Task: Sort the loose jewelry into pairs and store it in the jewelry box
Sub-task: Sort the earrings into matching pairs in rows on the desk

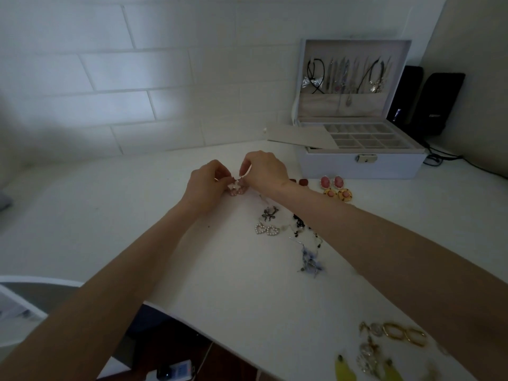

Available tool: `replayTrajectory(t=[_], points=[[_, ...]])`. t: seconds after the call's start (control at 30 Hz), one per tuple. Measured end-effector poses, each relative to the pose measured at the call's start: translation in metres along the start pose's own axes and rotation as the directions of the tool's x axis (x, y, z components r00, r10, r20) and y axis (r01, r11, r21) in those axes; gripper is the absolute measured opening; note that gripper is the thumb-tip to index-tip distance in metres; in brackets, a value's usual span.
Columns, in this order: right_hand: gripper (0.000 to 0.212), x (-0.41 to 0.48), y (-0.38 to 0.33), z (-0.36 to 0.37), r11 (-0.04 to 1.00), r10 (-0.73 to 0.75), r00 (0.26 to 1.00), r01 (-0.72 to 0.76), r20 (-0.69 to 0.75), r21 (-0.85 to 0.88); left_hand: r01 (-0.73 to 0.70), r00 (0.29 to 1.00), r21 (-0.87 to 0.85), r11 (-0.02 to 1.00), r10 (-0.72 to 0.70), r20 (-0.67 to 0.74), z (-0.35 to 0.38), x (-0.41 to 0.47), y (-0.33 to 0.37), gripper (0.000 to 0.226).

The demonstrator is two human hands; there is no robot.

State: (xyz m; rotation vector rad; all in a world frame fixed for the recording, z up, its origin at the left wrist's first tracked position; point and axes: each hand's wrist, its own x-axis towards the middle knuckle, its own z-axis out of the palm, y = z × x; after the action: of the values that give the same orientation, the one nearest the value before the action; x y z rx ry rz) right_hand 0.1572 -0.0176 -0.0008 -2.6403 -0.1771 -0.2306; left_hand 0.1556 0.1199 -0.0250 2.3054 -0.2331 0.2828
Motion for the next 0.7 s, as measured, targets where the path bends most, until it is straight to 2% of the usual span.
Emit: replayTrajectory(t=[0.1,0.23,0.4,0.57,0.63,0.7], points=[[0.012,-0.006,0.001,-0.009,1.000,-0.025,1.000,0.025,-0.015,0.015,0.002,0.999,-0.024,1.000,-0.003,-0.037,-0.005,-0.006,0.004,0.010],[0.011,-0.026,0.003,-0.025,0.997,-0.050,0.998,0.053,-0.050,0.064,-0.048,0.997,0.024,0.999,0.049,-0.060,-0.016,-0.026,0.018,0.006],[0.009,-0.079,0.005,-0.055,0.982,-0.095,0.994,0.102,-0.052,0.160,-0.167,0.986,0.069,0.984,0.166,0.015,-0.028,-0.077,0.055,0.004],[0.006,-0.144,0.018,-0.082,0.962,-0.132,0.991,0.124,0.019,0.244,-0.243,0.941,0.055,0.969,0.221,0.256,-0.028,-0.134,0.088,0.014],[0.007,-0.168,0.025,-0.088,0.963,-0.153,0.986,0.135,0.060,0.234,-0.254,0.894,0.025,0.967,0.225,0.387,-0.027,-0.152,0.099,0.018],[0.010,-0.188,0.031,-0.095,0.963,-0.163,0.978,0.129,0.131,0.238,-0.265,0.817,-0.034,0.964,0.243,0.523,-0.025,-0.166,0.110,0.019]])
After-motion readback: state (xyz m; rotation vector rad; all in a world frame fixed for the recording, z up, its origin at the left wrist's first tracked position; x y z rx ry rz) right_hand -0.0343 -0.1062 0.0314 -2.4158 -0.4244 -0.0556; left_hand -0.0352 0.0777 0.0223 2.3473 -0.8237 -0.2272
